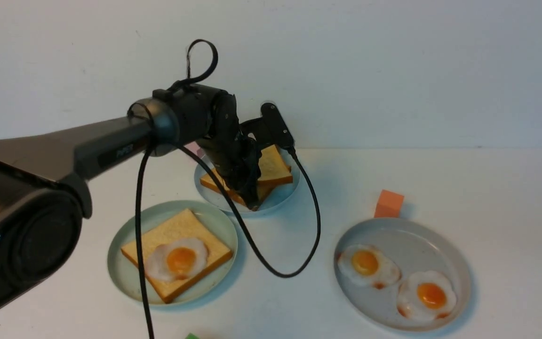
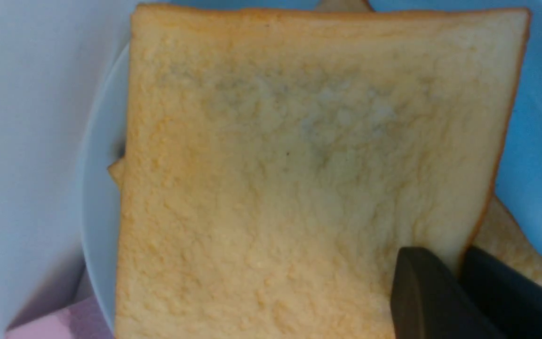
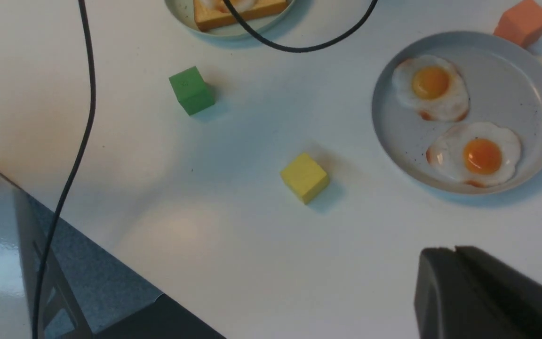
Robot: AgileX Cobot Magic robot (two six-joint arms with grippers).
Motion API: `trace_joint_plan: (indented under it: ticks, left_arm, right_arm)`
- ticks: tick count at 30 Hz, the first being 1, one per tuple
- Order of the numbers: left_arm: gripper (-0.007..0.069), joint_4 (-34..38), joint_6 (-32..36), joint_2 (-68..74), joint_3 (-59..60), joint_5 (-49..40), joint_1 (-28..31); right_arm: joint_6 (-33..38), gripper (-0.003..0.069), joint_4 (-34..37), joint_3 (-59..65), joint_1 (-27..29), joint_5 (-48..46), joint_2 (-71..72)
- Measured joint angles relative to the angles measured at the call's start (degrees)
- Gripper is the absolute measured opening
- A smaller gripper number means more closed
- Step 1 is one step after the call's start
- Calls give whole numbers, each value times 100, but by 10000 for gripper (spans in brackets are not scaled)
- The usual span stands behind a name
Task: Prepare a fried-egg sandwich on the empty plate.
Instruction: Use the left arm to grab a slice of bread, then use the left arm to place a slice of bread on the fried egg in the middle
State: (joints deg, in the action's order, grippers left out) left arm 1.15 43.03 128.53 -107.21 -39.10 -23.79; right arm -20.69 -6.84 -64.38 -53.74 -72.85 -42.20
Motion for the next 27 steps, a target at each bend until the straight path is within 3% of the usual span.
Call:
trace_joint_plan:
  ticks: [4,9,15,19,27]
  left_arm:
    - [34,-5,-501,-518,31,-354,0]
    - [34,-30,-1784,-1996,669,-676,-15]
    - [34,-201,-2082,-3227,2610,-541,-35]
    - [31,-519,-2019,-3556,4149,187,-35]
    - [27,-579,-2013,-3470,4721,996,-35]
  right_arm:
    - [0,49,-6,0,0,51,0]
    - [0,51,-50,0,0,175,0]
    - [23,60,-126,36,0,242,0]
    - [115,66,-126,173,0,333,0]
    - [128,77,-80,255,0,541,0]
